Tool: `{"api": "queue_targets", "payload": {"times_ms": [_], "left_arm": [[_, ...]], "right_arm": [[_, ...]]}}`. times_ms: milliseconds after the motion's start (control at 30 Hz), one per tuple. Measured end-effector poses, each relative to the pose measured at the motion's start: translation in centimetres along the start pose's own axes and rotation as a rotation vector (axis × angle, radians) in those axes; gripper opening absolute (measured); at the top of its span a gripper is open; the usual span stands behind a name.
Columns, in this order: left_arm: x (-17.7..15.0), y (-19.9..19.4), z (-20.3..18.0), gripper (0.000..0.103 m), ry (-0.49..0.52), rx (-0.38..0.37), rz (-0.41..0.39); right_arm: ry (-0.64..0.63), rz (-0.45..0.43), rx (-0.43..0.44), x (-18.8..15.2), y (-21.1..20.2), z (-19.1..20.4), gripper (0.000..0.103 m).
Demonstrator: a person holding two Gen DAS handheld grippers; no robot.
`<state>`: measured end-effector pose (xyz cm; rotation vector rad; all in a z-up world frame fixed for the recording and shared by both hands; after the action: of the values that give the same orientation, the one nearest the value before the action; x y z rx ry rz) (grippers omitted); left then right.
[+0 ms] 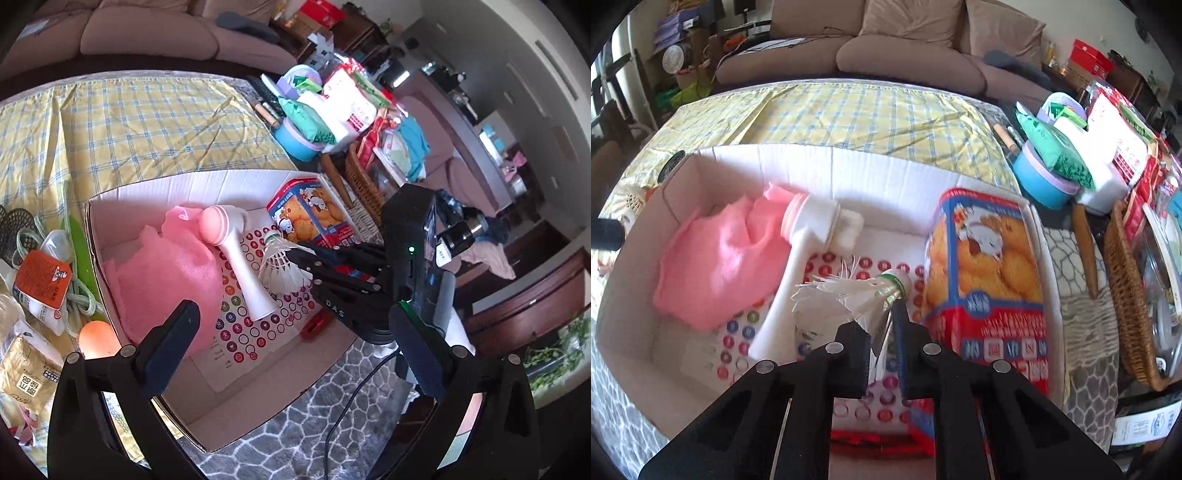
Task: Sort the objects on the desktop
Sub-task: 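Set the facial brush upright in the box and open the right gripper, then move both grippers back over the cloth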
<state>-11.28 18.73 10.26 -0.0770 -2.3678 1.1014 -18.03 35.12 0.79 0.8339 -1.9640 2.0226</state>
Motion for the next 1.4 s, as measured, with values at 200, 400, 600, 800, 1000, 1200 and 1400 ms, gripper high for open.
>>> {"api": "queue_targets", "payload": {"times_ms": [200, 400, 600, 800, 1000, 1200, 1400], "left_arm": [[-0.2, 0.3, 0.9, 0.102, -0.035, -0.012, 0.007], [-0.4, -0.2, 1.3, 0.102, -0.044, -0.006, 0.005], [-0.8, -2.6, 2.7, 0.102, -0.07, -0.007, -0.026], [-3.5, -8.1, 8.7, 0.102, -0.123, 0.117, -0.121], [-7.9, -11.1, 16.1, 0.102, -0.239, 0.219, -0.152], [-9.9, -11.3, 19.9, 0.102, -0.228, 0.311, -0.167], [-9.2, -10.4, 19.7, 0.102, -0.152, 0.324, -0.178]], "right_arm": [[-0.077, -0.058, -0.077, 1.8, 0.1, 0.8, 0.008], [-0.182, -0.061, -0.15, 1.9, 0.5, 1.0, 0.009], [0.026, -0.063, 0.001, 1.4, -3.4, -0.4, 0.032], [0.147, -0.215, 0.155, 1.6, -9.3, 1.4, 0.048], [0.149, -0.35, 0.376, 4.3, -12.9, 7.7, 0.059], [0.122, -0.311, 0.501, 5.2, -11.0, 14.8, 0.059], [0.035, -0.251, 0.522, 5.0, -8.3, 21.0, 0.059]]}}
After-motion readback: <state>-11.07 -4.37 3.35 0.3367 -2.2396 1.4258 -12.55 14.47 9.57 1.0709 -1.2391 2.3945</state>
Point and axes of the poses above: each gripper's, at about its wrist camera, not at the fingertips, and y roughly the way its jaws point, z to its left, x to its top, the point moved 7 cm from there along y, roughly the way its jaws point, and after that the axes turned 6 degrees about x, right-handed, at the moved point
